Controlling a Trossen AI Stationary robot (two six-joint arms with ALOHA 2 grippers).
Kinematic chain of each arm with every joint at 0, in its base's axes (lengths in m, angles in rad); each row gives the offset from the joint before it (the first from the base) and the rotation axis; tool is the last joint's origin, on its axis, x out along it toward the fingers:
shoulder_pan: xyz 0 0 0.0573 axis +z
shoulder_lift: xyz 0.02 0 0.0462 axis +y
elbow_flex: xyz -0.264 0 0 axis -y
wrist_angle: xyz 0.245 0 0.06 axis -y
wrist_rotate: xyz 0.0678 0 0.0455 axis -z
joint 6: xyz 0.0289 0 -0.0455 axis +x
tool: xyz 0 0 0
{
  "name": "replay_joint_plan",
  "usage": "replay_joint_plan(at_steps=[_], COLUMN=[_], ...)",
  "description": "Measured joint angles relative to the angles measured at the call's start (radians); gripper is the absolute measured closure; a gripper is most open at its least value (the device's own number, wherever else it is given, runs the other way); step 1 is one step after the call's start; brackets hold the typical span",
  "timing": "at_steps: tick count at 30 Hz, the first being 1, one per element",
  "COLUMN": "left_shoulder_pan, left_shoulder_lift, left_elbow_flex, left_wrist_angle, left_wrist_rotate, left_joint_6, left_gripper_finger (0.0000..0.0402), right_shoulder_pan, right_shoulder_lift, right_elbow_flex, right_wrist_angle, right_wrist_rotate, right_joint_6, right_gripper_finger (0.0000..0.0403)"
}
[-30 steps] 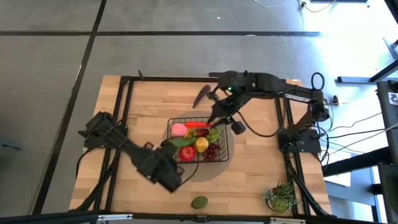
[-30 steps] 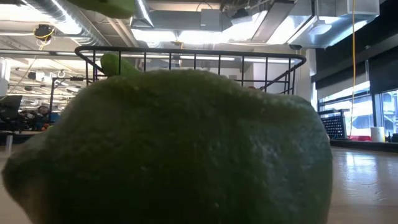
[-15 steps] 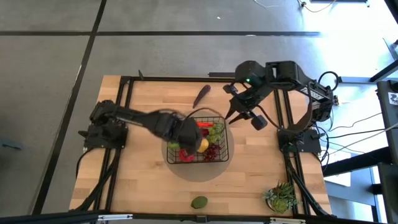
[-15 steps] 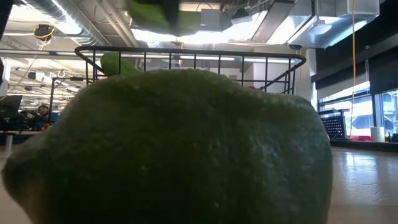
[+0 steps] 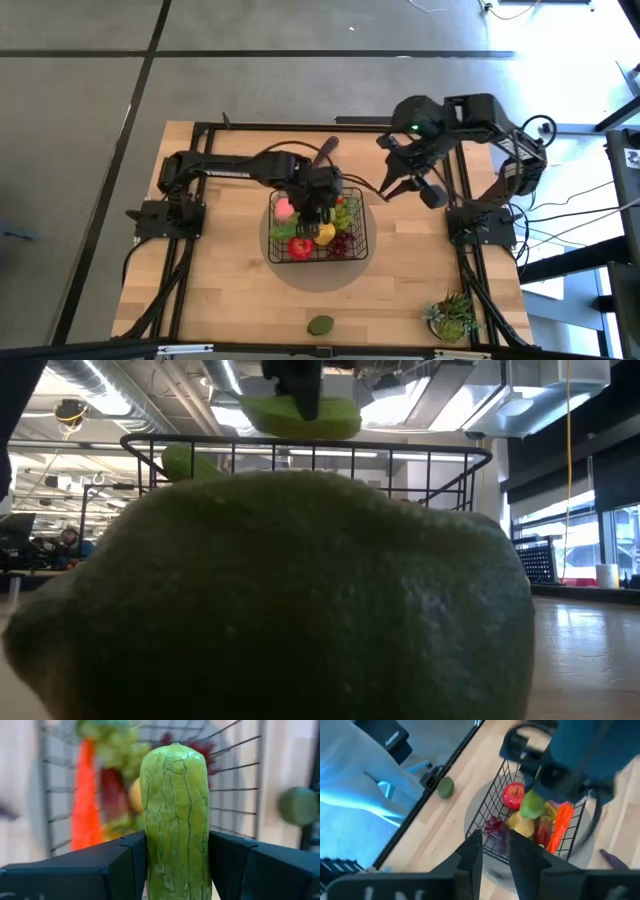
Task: Build produce basket
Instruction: Put the green cucumber into the black wire basket
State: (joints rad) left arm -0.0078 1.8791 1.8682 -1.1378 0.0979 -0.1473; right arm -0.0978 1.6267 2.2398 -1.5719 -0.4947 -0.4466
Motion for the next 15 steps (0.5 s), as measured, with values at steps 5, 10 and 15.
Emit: replay_joint_plan(at_steps=[5, 10, 15], left_shoulder_pan=[0.017, 0.001, -0.014], left_shoulder_lift=[0.059, 0.117, 0.175], left_elbow_flex=[0.002, 0.0, -0.003], left_wrist_angle=[-0.007, -0.032, -0.077], left_wrist_rotate=[0.188, 0.324, 0.411], left_joint_6=[0.086, 0.157, 0.167], left_gripper_finger=[0.0254, 0.0254, 0.0254], right_shoulder_pan=[0.001, 0.0, 0.0], right_shoulder_lift=[-0.039, -0.072, -0.085], right_elbow_flex=[0.0, 0.0, 0.0], right_wrist_angle=[0.039, 0.072, 0.098], right_wrist_rotate=[0.001, 0.003, 0.004], right_joint_6=[0.054, 0.073, 0.081], right_gripper_finger=[0.0319, 0.0319, 0.0319])
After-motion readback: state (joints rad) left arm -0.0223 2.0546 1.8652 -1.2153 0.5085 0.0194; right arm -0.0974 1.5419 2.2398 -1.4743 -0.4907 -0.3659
